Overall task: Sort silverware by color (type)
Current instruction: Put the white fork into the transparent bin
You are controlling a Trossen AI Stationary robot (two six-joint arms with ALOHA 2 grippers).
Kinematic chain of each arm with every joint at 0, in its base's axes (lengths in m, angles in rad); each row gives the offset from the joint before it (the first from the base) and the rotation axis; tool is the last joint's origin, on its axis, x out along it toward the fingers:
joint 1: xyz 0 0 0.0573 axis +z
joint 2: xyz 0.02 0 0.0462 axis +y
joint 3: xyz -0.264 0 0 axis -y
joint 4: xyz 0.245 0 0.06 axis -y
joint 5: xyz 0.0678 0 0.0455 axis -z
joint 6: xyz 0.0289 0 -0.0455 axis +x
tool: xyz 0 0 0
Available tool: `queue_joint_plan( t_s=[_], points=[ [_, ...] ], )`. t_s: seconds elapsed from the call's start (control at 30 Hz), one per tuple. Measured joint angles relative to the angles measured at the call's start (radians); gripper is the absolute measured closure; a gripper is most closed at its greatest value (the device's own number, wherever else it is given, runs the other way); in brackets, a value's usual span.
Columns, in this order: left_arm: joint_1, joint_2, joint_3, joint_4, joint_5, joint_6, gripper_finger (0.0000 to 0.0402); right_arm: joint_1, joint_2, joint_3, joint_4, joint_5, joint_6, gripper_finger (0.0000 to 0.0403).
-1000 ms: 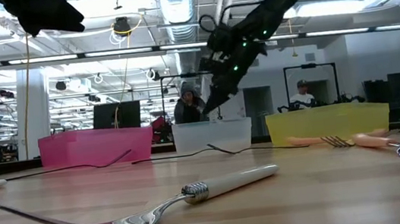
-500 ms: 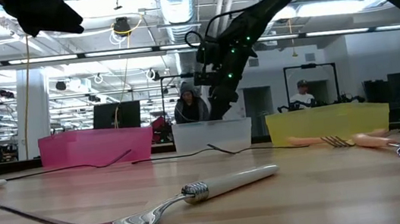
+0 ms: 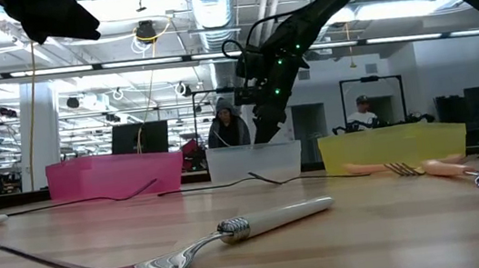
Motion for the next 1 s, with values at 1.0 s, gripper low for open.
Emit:
queue_joint_plan(
  t_s=[1.0],
  points=[
    [0.000,0.000,0.000,0.002,-0.002,-0.002,0.0221,0.011,0.000,-0.002,-0.047,-0.025,0.171,0.0324]
  ],
)
